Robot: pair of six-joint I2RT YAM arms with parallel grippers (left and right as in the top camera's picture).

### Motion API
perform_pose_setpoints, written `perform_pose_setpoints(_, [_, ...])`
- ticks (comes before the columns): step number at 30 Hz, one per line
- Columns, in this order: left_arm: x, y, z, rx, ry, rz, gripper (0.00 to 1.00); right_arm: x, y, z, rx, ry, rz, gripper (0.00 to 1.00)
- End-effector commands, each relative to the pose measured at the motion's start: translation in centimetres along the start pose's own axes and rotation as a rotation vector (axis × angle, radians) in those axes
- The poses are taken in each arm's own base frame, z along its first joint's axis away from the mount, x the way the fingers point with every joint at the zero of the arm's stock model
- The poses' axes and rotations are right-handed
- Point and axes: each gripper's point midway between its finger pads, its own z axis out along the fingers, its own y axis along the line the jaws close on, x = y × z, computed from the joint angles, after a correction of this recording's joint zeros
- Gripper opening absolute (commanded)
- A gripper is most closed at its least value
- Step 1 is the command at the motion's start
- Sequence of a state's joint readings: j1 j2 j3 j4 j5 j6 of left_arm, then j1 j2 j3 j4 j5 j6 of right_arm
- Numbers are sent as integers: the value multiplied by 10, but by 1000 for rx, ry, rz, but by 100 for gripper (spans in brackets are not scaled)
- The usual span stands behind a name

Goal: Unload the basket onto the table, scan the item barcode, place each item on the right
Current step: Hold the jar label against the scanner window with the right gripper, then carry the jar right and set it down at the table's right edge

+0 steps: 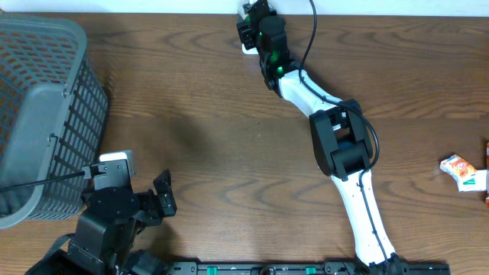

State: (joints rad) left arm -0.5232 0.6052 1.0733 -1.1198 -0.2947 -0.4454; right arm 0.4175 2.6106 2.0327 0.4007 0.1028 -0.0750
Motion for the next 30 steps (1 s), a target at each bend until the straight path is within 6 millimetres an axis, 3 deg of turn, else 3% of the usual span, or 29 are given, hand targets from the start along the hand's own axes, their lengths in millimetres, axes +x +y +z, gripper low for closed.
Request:
perform_pose_setpoints(1, [1,4,2,-21,1,-5,97,-4,5,1,-2,-13,-40,49])
perform_pose_setpoints(6, [1,4,2,-22,1,-4,97,-11,13,-4,-1,6,-52,49])
perform_pose_setpoints(12, [1,4,2,-21,1,-5,97,-50,24,-23,-23,32,-60,49])
perform_pose_setpoints(16, [1,4,2,-22,1,-5,97,-81,21,-49,-12,106,-74,49])
perform_pose_setpoints(20, [1,4,2,-22,1,-5,97,-100,8,-90,-4,242,-97,52])
perform_pose_setpoints(24, [1,4,2,-21,1,-4,97,-98,-24,-141,84,430,-141,45])
perform_pose_setpoints(26, [1,4,2,-22,1,-4,97,-86,-34,-167,84,545,-155,47])
perform_pose_setpoints(30, [1,4,2,-22,1,-4,97,-54,-57,-211,107,763,-141,43])
